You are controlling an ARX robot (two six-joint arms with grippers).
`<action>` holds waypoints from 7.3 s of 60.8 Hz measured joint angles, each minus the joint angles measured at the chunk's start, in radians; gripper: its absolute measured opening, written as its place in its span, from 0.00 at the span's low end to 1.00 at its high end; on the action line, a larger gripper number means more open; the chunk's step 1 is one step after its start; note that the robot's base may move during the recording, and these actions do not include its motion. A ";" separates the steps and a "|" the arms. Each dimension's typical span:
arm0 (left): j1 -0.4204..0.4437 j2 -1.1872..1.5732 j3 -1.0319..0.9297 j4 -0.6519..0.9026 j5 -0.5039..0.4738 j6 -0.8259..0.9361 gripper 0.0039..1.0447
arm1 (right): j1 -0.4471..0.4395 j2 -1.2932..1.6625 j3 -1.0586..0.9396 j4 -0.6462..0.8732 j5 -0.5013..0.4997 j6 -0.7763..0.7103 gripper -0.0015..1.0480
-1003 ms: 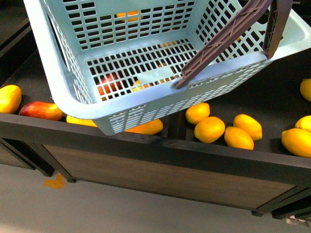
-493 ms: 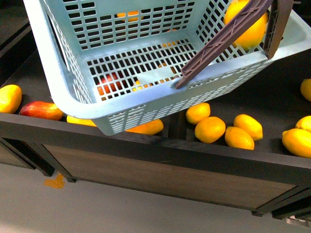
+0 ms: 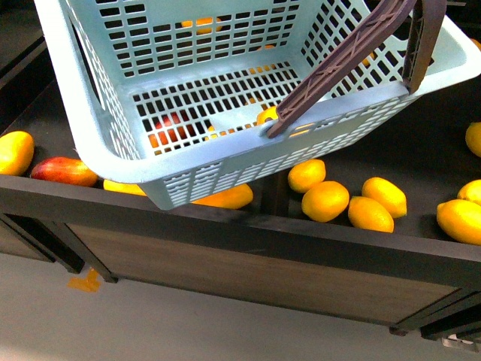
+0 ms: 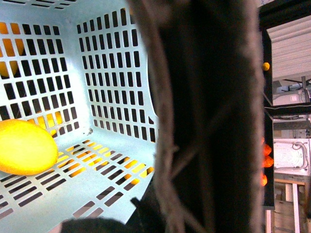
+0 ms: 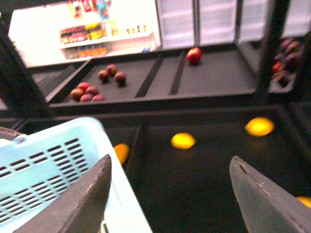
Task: Pick lemon and mango into basket
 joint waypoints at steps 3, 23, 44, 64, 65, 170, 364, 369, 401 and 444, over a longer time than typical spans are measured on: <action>0.000 0.000 0.000 0.000 -0.001 0.000 0.04 | -0.007 -0.060 -0.069 0.024 -0.002 -0.032 0.55; -0.002 0.000 0.000 0.000 0.000 0.000 0.04 | -0.006 -0.239 -0.356 0.074 -0.018 -0.101 0.02; -0.002 0.000 0.000 0.000 0.000 0.003 0.04 | -0.006 -0.347 -0.451 0.064 -0.017 -0.103 0.30; -0.013 0.000 0.000 0.000 0.006 0.003 0.04 | -0.006 -0.347 -0.451 0.064 -0.011 -0.102 0.83; -0.014 0.000 0.000 0.000 0.008 0.003 0.04 | -0.006 -0.347 -0.451 0.064 -0.011 -0.103 0.86; -0.005 0.000 -0.001 0.000 0.008 0.000 0.04 | -0.228 0.293 0.119 -0.469 0.164 0.233 0.92; -0.002 0.000 -0.001 0.000 0.002 0.002 0.04 | 0.220 0.363 0.415 -0.461 0.016 0.583 0.60; -0.002 0.000 -0.001 0.000 0.002 0.002 0.04 | 0.258 0.387 0.448 -0.489 0.050 0.584 0.60; -0.001 0.001 -0.002 0.000 0.000 0.000 0.04 | 0.211 0.393 0.436 -0.541 0.118 0.603 0.92; -0.002 0.001 -0.002 0.000 -0.003 0.004 0.04 | -0.005 -0.233 -0.415 0.142 -0.017 -0.098 0.02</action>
